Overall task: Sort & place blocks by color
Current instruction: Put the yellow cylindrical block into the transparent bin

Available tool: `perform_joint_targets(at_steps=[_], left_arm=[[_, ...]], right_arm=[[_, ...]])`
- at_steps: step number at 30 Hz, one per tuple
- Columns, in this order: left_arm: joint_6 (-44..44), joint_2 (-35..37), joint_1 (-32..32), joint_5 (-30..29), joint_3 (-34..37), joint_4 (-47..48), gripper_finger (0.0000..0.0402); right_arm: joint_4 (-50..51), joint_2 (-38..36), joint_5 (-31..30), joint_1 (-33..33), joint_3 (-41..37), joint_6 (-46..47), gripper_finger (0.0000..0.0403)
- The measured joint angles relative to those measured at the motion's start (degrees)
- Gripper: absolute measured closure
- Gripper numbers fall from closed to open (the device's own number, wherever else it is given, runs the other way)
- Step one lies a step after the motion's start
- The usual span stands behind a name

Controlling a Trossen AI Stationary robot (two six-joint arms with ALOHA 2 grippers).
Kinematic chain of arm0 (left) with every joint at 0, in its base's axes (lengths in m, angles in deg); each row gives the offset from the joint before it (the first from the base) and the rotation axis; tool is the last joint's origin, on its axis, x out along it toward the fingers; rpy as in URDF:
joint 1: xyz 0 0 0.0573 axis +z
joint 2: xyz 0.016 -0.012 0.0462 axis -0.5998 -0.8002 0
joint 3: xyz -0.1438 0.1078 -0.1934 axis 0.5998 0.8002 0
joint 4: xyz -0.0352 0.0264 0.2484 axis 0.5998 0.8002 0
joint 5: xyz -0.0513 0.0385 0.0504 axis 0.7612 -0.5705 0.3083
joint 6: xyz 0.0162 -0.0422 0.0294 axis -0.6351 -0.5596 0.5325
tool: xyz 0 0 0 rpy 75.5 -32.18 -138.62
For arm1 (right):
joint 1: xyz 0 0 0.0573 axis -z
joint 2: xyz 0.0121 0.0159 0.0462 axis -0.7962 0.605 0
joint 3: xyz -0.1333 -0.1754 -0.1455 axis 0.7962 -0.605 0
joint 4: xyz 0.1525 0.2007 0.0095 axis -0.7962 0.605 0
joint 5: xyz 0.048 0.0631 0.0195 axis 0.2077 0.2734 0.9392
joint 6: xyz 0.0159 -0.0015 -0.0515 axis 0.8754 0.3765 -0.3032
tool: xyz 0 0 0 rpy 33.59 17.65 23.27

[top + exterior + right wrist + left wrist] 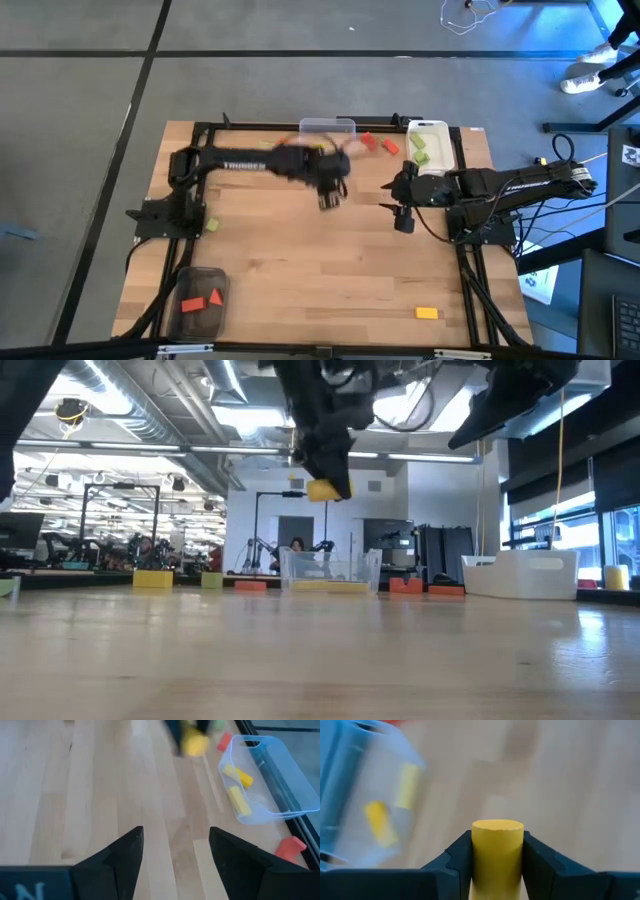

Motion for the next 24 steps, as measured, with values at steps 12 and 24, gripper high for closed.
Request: perform_joint_targets(at_steps=[12, 24], left_arm=[[8.2, -3.6, 20.4, 7.9, 0.0, -12.4, 0.0282], [8.3, -11.2, 26.7, 12.6, 0.0, -15.7, 0.028]], right_arm=[[1.1, -0.5, 0.4, 0.0, 0.0, 1.9, 0.0176], [1.1, -0.5, 0.7, 0.0, 0.0, 3.1, 0.0176]])
